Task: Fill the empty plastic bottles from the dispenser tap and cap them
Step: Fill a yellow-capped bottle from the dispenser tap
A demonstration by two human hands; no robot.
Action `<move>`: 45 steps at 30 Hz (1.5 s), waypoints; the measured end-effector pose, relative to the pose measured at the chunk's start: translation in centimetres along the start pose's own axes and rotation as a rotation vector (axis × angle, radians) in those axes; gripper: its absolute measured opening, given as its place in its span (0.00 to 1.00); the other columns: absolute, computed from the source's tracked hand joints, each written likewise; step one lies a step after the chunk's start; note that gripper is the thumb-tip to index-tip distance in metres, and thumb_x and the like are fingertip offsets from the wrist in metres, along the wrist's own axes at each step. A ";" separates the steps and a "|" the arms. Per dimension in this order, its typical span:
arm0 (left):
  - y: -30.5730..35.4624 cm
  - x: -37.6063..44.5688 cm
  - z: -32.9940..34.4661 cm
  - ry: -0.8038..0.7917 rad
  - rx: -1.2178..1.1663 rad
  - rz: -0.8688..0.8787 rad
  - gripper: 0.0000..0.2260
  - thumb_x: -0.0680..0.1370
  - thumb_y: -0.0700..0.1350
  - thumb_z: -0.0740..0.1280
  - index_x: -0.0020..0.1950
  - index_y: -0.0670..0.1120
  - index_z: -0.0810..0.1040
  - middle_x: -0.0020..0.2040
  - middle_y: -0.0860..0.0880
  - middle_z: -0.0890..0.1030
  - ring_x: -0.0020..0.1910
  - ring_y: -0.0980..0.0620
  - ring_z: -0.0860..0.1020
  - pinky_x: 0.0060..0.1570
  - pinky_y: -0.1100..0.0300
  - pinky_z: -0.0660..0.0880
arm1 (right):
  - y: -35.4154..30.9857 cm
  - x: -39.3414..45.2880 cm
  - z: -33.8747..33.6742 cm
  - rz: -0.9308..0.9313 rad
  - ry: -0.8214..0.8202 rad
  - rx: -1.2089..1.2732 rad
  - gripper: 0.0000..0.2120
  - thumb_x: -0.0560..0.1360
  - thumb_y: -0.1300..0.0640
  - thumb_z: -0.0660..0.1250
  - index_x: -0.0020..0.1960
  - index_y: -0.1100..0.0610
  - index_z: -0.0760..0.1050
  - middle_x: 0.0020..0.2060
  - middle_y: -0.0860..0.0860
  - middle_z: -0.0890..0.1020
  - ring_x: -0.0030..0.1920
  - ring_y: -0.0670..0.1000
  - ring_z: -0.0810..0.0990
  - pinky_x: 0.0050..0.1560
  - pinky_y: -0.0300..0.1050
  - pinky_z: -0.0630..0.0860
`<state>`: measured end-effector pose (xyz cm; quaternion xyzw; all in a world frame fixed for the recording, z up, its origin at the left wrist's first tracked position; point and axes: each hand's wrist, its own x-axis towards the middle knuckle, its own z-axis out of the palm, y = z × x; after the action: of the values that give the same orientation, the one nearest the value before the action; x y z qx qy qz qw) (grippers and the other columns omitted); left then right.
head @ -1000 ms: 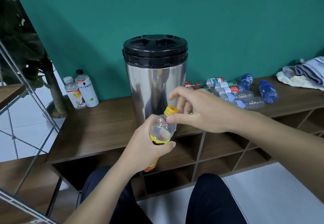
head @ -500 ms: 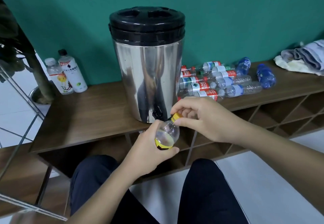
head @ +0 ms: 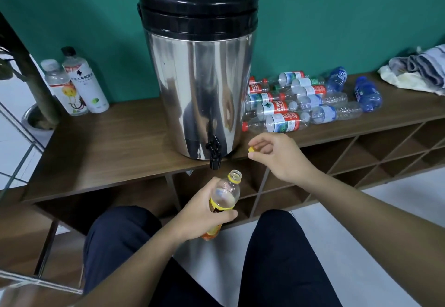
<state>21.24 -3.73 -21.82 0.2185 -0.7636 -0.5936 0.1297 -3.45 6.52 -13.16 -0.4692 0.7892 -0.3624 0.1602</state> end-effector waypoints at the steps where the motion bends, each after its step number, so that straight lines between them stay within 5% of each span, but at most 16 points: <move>1: -0.5 0.1 0.0 -0.009 0.011 -0.016 0.20 0.77 0.40 0.80 0.64 0.52 0.77 0.54 0.47 0.84 0.54 0.45 0.84 0.64 0.43 0.79 | 0.8 0.8 0.7 0.014 0.027 -0.046 0.11 0.79 0.53 0.80 0.60 0.50 0.86 0.51 0.44 0.86 0.48 0.44 0.84 0.56 0.45 0.82; 8: -3.1 1.3 -0.3 0.027 0.043 -0.094 0.23 0.75 0.38 0.80 0.65 0.54 0.76 0.53 0.50 0.84 0.50 0.55 0.83 0.54 0.50 0.81 | 3.4 4.7 4.8 0.059 0.158 -0.098 0.13 0.77 0.55 0.81 0.60 0.50 0.85 0.52 0.45 0.85 0.45 0.46 0.82 0.55 0.50 0.84; 16: -5.1 2.3 -0.4 0.141 0.041 -0.094 0.26 0.71 0.48 0.85 0.64 0.54 0.77 0.57 0.53 0.87 0.57 0.52 0.86 0.65 0.48 0.81 | 3.6 4.8 5.2 0.071 0.165 -0.008 0.18 0.76 0.58 0.82 0.64 0.53 0.85 0.56 0.46 0.86 0.44 0.45 0.83 0.57 0.47 0.84; 22: -4.7 2.3 -0.5 0.198 0.009 -0.107 0.25 0.74 0.44 0.85 0.64 0.54 0.77 0.56 0.54 0.88 0.58 0.53 0.86 0.67 0.49 0.80 | -0.5 1.4 4.4 -0.027 0.288 0.124 0.03 0.84 0.51 0.73 0.52 0.48 0.85 0.44 0.42 0.86 0.48 0.43 0.84 0.52 0.44 0.80; 30: -4.7 2.8 -0.6 0.270 0.008 -0.036 0.26 0.71 0.46 0.87 0.63 0.57 0.80 0.60 0.57 0.87 0.61 0.54 0.85 0.72 0.42 0.78 | -8.1 -1.6 4.0 -0.297 0.072 0.195 0.08 0.86 0.46 0.69 0.60 0.49 0.81 0.39 0.48 0.83 0.42 0.50 0.83 0.48 0.51 0.80; 35: -4.8 2.9 -0.7 0.292 -0.017 -0.011 0.26 0.72 0.43 0.87 0.64 0.54 0.80 0.61 0.56 0.87 0.63 0.54 0.84 0.72 0.46 0.78 | -8.8 -0.9 4.4 -0.299 0.027 0.190 0.08 0.86 0.47 0.69 0.52 0.49 0.82 0.36 0.50 0.83 0.39 0.51 0.82 0.46 0.55 0.80; 40: -5.0 3.2 -0.7 0.320 -0.017 0.007 0.26 0.72 0.41 0.86 0.65 0.55 0.80 0.59 0.56 0.87 0.61 0.54 0.84 0.66 0.55 0.79 | -8.6 -0.6 5.0 -0.233 0.023 0.244 0.10 0.88 0.53 0.65 0.51 0.53 0.80 0.34 0.41 0.80 0.37 0.43 0.77 0.44 0.46 0.75; 45: -5.0 3.2 -0.8 0.312 -0.037 0.005 0.28 0.73 0.43 0.86 0.69 0.57 0.80 0.61 0.57 0.87 0.63 0.55 0.84 0.64 0.57 0.78 | -8.3 -0.6 5.2 -0.202 0.053 0.194 0.14 0.90 0.54 0.58 0.53 0.50 0.81 0.38 0.38 0.80 0.41 0.47 0.79 0.49 0.61 0.81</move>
<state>19.75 -6.99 -26.63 0.3038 -0.7235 -0.5662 0.2523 5.14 2.42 -10.78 -0.5187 0.7032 -0.4635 0.1466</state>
